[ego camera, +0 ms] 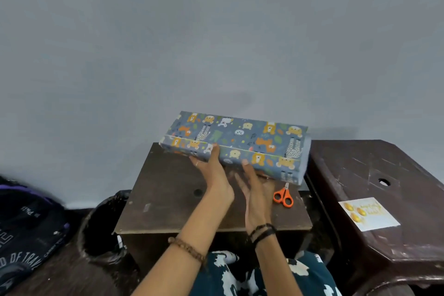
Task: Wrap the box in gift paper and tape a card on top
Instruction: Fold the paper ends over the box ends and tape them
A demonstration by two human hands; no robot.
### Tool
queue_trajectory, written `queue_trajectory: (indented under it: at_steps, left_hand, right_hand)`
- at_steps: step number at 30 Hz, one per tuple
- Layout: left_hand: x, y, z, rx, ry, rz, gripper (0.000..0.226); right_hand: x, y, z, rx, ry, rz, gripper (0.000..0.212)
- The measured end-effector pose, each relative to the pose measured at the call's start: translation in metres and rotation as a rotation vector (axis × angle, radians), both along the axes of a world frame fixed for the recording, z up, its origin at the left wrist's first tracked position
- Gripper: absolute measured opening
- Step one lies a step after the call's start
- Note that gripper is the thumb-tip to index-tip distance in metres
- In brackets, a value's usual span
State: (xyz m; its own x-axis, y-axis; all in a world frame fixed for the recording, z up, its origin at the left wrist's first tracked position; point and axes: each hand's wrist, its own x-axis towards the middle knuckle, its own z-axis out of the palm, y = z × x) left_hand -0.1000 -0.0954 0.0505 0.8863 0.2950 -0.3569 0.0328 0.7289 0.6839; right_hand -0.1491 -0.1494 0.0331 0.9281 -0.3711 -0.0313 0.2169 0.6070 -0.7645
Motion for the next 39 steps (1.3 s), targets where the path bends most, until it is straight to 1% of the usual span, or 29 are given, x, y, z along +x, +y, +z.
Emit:
queue_trajectory:
  at_steps: [2,3,5,6,8,10,12,14,16,20,24,26,28,30,33,36,39]
  left_hand:
    - [0.016,0.017,-0.001,0.004,-0.012,0.06,0.071]
    - [0.024,0.027,-0.004,0.032,-0.019,0.084,0.071]
    - [0.037,0.046,-0.007,0.141,-0.027,0.11,0.068]
    - [0.042,0.054,-0.008,0.206,-0.034,0.109,0.064]
    - [0.049,0.066,-0.01,0.278,-0.065,0.075,0.053]
    - [0.053,0.071,-0.011,0.329,-0.09,-0.04,0.045]
    - [0.051,0.068,-0.011,0.395,-0.085,-0.163,0.043]
    - [0.049,0.063,-0.014,0.448,-0.1,-0.225,0.045]
    - [0.044,0.059,-0.015,0.512,-0.124,-0.247,0.042]
    - [0.023,0.061,-0.026,0.623,-0.189,-0.394,0.044]
    - [-0.014,0.077,-0.049,0.73,-0.127,-0.527,0.048]
    - [-0.03,0.087,-0.064,0.727,-0.098,-0.568,0.051]
    - [-0.041,0.096,-0.076,0.719,-0.054,-0.555,0.055]
    - [-0.046,0.102,-0.084,0.689,-0.025,-0.509,0.056]
    - [-0.048,0.107,-0.087,0.656,-0.026,-0.471,0.053]
    - [-0.05,0.11,-0.086,0.771,-0.069,-0.472,0.041]
    - [-0.054,0.119,-0.089,0.919,-0.113,-0.448,0.031]
  right_hand:
    - [-0.005,-0.007,-0.013,-0.076,-0.001,0.109,0.05]
    - [-0.006,-0.012,-0.02,-0.084,0.012,0.135,0.056]
    - [-0.006,-0.026,-0.029,-0.035,0.053,0.158,0.075]
    - [-0.005,-0.032,-0.031,-0.006,0.07,0.162,0.076]
    - [0.001,-0.046,-0.032,0.003,0.112,0.194,0.065]
    - [0.005,-0.055,-0.031,-0.065,0.154,0.261,0.057]
    - [0.006,-0.056,-0.034,-0.13,0.19,0.344,0.051]
    - [0.007,-0.053,-0.04,-0.231,0.231,0.39,0.039]
    - [0.007,-0.051,-0.049,-0.293,0.249,0.401,0.038]
    - [0.008,-0.053,-0.058,-0.257,0.241,0.365,0.035]
    - [0.012,-0.05,-0.067,-0.273,0.269,0.334,0.033]
    - [0.016,-0.046,-0.072,-0.299,0.295,0.327,0.033]
    - [0.02,-0.04,-0.077,-0.323,0.317,0.325,0.028]
    - [0.022,-0.033,-0.08,-0.439,0.298,0.334,0.02]
    - [0.02,-0.026,-0.079,-0.656,0.212,0.362,0.014]
    - [0.018,-0.031,-0.079,-0.787,0.155,0.381,0.012]
    - [0.015,-0.047,-0.084,-0.926,0.125,0.428,0.02]
